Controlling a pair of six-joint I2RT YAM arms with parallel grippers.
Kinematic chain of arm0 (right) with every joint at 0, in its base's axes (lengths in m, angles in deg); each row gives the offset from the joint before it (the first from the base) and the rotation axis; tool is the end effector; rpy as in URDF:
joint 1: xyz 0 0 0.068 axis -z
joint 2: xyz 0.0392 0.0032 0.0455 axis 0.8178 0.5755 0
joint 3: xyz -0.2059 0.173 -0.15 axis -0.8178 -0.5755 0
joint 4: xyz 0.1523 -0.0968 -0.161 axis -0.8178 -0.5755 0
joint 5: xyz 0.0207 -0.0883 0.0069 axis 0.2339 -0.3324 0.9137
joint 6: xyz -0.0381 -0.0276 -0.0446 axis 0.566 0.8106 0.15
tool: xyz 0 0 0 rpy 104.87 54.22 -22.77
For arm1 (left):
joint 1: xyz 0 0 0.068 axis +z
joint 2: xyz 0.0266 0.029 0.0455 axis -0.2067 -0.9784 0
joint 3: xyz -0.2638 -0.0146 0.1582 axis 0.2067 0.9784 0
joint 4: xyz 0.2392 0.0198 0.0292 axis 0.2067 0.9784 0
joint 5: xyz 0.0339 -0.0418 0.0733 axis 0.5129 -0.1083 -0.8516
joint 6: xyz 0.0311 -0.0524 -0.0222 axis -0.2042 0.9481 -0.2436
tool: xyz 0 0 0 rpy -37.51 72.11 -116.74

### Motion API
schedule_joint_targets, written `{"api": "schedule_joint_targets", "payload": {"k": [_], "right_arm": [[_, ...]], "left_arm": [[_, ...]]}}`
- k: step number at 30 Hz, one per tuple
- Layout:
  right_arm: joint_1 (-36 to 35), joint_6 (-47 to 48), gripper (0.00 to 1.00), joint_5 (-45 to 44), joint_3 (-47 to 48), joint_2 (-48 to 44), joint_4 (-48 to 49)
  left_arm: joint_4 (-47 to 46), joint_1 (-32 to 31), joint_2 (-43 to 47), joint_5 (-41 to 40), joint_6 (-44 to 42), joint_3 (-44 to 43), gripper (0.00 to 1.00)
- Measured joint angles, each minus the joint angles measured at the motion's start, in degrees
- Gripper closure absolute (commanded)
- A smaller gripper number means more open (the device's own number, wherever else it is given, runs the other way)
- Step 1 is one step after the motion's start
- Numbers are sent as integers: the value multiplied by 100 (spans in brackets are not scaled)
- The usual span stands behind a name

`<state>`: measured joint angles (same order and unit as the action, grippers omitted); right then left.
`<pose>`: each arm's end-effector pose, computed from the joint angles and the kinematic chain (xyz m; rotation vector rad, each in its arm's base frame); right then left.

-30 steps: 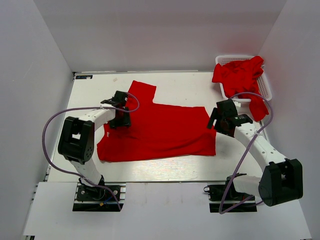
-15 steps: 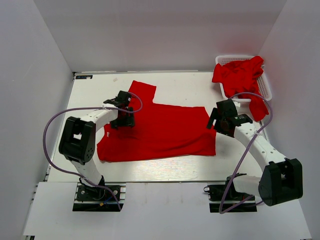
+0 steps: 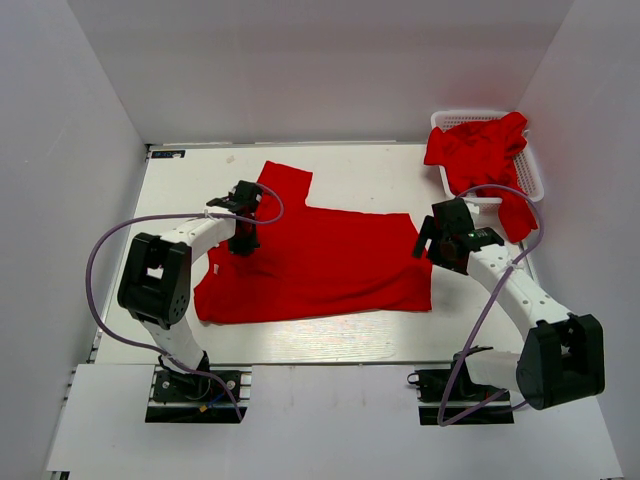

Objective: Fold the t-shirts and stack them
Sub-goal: Fold the flattened tshirt in 1/3 of the way

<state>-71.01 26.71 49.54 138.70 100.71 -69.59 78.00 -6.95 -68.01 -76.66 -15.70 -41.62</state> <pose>0.2162 0.0457 0.2720 0.4358 2.4295 -0.0717 0.3131 -0.0938 0.2156 -0.1766 2.7616 0.1709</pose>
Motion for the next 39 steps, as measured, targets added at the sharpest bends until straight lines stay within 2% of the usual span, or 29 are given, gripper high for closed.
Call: {"api": "schedule_joint_targets", "payload": {"k": [6, 13, 19, 39], "right_arm": [[0, 2, 10, 15, 0, 26, 0], [0, 37, 10, 31, 0, 26, 2], [0, 90, 10, 37, 0, 90, 4], [0, 109, 10, 33, 0, 114, 0]], "left_arm": [[-181, 0, 7, 48, -164, 35, 100], [-1235, 0, 315, 769, -988, 483, 100], [-2061, 0, 466, 1355, -1827, 529, 100], [-2538, -7, -245, 2511, -3062, 461, 100]]}}
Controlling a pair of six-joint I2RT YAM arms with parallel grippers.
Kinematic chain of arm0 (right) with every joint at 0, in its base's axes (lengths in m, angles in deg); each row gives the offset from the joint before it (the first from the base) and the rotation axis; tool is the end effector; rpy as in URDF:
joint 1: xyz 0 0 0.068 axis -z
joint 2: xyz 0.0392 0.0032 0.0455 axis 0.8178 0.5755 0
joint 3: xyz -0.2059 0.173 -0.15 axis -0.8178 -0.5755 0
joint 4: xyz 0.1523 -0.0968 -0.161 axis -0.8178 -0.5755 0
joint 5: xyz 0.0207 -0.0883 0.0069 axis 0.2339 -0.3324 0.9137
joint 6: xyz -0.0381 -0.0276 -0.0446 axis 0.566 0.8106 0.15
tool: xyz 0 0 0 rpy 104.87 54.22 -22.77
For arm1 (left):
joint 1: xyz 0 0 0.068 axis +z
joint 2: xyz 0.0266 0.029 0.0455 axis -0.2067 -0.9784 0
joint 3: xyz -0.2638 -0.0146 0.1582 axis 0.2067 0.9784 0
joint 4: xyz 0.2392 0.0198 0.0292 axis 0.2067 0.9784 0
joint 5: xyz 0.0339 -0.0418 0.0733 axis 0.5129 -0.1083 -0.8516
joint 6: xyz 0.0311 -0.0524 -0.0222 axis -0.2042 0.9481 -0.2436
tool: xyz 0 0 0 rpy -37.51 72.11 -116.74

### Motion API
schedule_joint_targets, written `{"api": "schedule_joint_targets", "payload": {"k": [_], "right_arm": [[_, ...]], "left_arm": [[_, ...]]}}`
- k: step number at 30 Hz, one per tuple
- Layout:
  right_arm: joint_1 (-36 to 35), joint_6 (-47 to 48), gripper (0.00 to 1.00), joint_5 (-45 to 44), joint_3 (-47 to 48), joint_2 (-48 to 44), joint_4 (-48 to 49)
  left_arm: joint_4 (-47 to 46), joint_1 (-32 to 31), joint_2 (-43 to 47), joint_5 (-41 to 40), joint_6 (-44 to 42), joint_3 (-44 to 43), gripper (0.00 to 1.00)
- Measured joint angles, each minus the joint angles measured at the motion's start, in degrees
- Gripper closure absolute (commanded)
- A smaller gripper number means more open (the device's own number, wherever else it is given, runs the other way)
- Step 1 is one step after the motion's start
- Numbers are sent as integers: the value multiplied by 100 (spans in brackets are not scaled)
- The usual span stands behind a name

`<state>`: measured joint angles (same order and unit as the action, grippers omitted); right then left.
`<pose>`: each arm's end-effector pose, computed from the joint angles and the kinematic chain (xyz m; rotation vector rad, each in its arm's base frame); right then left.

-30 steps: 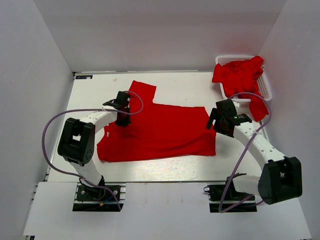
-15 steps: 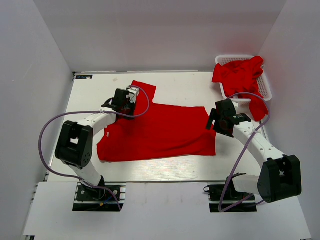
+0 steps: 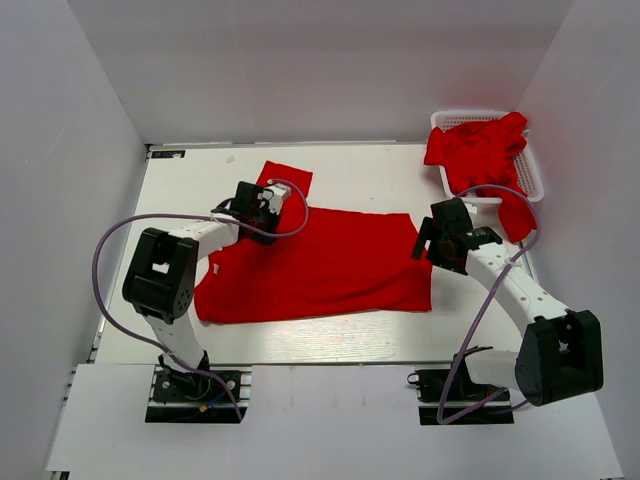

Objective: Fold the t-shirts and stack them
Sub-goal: Fold the flattened tshirt in 1/3 of the way, then grap the side of the flattened tshirt furthest away from the robot with both arms

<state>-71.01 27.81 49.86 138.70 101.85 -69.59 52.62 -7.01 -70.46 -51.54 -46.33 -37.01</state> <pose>0.2192 0.0468 0.2679 0.4093 2.4544 -0.0846 0.3409 -0.1270 0.2037 0.6331 2.4465 -0.3237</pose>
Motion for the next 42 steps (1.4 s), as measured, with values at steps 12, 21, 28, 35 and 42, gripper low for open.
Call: {"api": "schedule_joint_targets", "payload": {"k": [12, 21, 28, 35, 42], "right_arm": [[0, 7, 10, 92, 0, 55, -2], [0, 422, 10, 885, -4, 59, 103], [-140, 837, 10, 2538, -352, -13, 852], [-509, 1036, 10, 3368, -564, 85, 1423], [-647, 780, 10, 3484, -964, 857, 2203]], "left_arm": [[339, -37, -258, -299, 173, -664, 0], [1021, -24, 105, -1259, 1176, -1309, 0], [1329, -28, 1366, -1659, 2330, -579, 0], [1309, -28, 2492, -1786, 3235, 1062, 0], [901, -31, 2634, -1838, 3687, 1956, 0]]}}
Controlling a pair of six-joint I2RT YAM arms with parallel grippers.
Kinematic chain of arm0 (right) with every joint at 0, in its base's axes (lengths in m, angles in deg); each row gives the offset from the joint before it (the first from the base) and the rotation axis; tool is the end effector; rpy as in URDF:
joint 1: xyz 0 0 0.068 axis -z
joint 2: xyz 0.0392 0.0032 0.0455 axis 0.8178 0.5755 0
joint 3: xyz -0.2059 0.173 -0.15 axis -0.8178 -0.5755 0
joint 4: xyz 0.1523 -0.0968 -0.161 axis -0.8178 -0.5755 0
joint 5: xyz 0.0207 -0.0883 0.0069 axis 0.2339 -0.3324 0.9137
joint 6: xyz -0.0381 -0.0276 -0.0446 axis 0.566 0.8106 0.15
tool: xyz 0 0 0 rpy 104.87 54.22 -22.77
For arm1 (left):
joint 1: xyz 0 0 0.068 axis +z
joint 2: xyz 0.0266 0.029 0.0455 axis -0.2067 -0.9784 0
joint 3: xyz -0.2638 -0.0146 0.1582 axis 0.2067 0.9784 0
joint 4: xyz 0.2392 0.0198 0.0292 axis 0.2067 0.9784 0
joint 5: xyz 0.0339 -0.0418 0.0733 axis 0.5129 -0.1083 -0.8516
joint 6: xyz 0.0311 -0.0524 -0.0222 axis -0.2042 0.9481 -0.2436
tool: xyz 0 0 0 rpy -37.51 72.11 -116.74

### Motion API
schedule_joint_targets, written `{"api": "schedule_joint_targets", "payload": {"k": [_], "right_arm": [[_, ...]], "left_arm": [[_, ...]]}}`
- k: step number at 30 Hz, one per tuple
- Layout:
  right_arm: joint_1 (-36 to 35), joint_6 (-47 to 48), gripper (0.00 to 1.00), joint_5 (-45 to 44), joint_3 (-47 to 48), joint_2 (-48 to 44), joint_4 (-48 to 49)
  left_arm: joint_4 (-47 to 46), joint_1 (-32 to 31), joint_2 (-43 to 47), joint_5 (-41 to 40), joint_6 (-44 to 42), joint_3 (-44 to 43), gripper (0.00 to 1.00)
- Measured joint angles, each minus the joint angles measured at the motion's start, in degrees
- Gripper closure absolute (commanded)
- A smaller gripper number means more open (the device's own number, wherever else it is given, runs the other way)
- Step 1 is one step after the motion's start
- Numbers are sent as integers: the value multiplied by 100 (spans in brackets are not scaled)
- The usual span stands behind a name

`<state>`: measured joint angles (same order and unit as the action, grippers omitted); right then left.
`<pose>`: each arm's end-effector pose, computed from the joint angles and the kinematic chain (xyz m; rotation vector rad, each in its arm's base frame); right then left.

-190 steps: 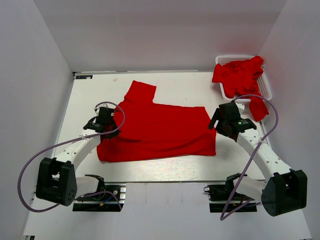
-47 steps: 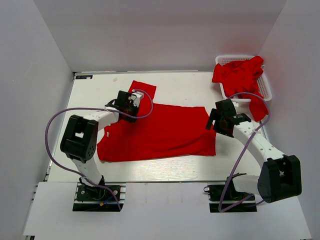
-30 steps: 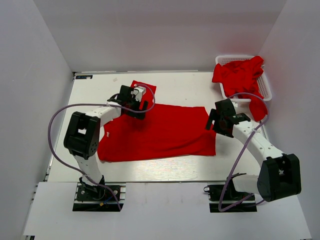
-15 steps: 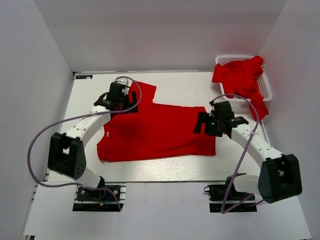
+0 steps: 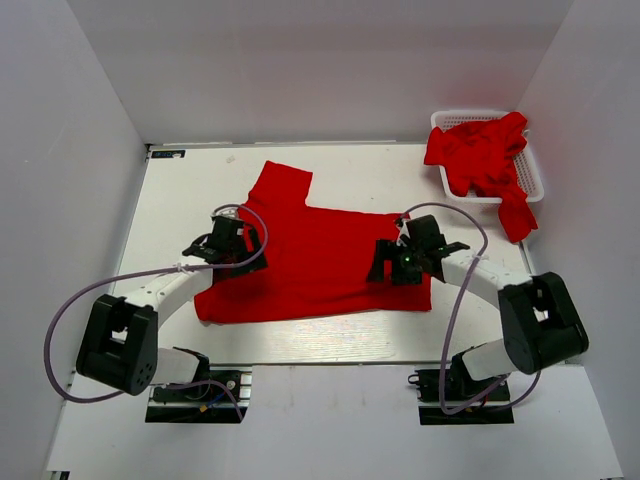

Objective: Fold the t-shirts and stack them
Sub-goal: Grap the side of the flattened tshirt furthest away from the robot with both arms

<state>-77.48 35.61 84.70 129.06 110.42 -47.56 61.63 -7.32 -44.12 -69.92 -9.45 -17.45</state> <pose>0.2286 0.1107 0.2124 -0.1440 2.5663 0.6666 0.2230 -0.0708 0.2237 -0.2957 2.5381 -0.1659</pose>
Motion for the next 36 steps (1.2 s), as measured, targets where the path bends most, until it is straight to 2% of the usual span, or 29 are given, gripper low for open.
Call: {"api": "schedule_joint_targets", "payload": {"k": [10, 17, 27, 32, 36], "right_arm": [[175, -855, 10, -1025, -85, 251, 514], [437, -1115, 10, -1515, -258, 44, 549], [573, -868, 10, -1327, -461, -243, 367], [570, -772, 10, -881, -968, -824, 420], [529, -682, 10, -584, -1296, -1458, 59]], "left_arm": [[-101, 61, -251, -968, 879, 468, 0], [37, 37, -544, -1449, 1565, 319, 0], [883, 48, -726, -1753, 2402, 55, 0], [1582, 81, -400, -1532, 2754, 214, 0], [2232, 74, 4, -1237, 3025, 391, 0]]}}
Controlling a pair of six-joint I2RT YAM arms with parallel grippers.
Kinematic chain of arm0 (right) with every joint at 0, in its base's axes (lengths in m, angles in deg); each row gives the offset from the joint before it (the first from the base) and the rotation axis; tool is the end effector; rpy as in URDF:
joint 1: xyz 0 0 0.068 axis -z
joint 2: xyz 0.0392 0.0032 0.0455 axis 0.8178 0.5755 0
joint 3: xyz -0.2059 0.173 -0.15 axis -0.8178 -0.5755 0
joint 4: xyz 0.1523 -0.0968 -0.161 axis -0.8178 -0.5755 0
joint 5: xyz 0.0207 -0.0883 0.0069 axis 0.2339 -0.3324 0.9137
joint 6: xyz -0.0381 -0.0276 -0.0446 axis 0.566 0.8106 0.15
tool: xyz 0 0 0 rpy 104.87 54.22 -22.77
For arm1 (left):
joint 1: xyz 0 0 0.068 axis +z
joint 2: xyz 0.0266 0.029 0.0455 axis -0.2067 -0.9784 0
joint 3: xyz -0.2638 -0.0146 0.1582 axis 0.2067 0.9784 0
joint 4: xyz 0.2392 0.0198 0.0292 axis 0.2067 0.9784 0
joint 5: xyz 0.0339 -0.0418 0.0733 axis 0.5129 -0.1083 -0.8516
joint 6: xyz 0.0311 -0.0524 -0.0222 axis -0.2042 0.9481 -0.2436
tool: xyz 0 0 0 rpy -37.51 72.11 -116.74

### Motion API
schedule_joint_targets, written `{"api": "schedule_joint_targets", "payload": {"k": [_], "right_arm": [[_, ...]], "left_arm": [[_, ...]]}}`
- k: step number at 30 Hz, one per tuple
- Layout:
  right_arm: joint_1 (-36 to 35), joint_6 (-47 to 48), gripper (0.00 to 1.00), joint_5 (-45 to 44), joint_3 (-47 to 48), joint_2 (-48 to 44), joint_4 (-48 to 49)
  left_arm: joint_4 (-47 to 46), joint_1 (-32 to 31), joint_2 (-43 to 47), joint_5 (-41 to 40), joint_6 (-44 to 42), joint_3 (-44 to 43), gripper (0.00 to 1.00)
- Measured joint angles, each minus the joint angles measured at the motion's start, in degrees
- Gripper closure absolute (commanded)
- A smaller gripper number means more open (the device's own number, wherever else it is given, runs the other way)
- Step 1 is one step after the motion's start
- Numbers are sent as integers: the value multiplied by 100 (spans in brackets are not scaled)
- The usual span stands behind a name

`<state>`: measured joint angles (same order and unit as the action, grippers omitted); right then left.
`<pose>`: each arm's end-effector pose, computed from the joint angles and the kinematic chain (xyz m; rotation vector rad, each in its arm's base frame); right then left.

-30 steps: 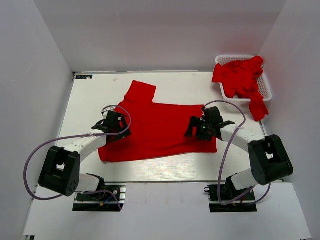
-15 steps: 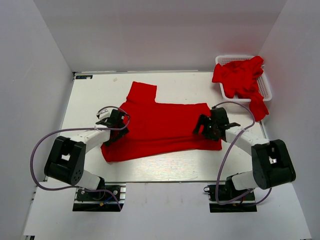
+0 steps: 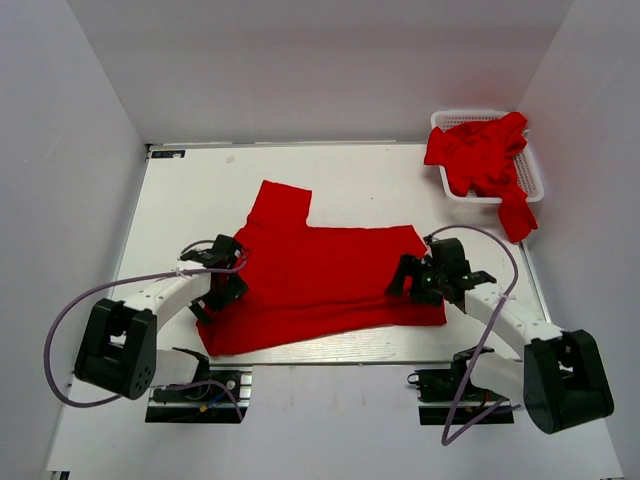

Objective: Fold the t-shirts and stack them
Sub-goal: Grap the side of the flattened tshirt furthest away from the robot with both arms

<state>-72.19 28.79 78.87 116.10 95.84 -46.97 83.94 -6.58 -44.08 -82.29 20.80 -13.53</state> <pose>0.1766 0.0648 0.1983 0.1636 2.5171 0.5646 0.1712 -0.0391 0.1922 -1.0366 2.6144 0.2707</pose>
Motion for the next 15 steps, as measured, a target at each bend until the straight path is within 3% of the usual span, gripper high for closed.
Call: {"api": "schedule_joint_targets", "payload": {"k": [6, 11, 15], "right_arm": [[-76, 356, 10, 146, 118, -363, -1093], [-70, 658, 10, -46, 1290, 107, -1650], [-68, 713, 10, -505, 2409, 654, -1665]], "left_arm": [[1130, -17, 426, 92, -11, -422, 0], [1032, -24, 343, -109, -614, -1978, 0], [728, -26, -490, -251, -1355, -3344, 0]]}}
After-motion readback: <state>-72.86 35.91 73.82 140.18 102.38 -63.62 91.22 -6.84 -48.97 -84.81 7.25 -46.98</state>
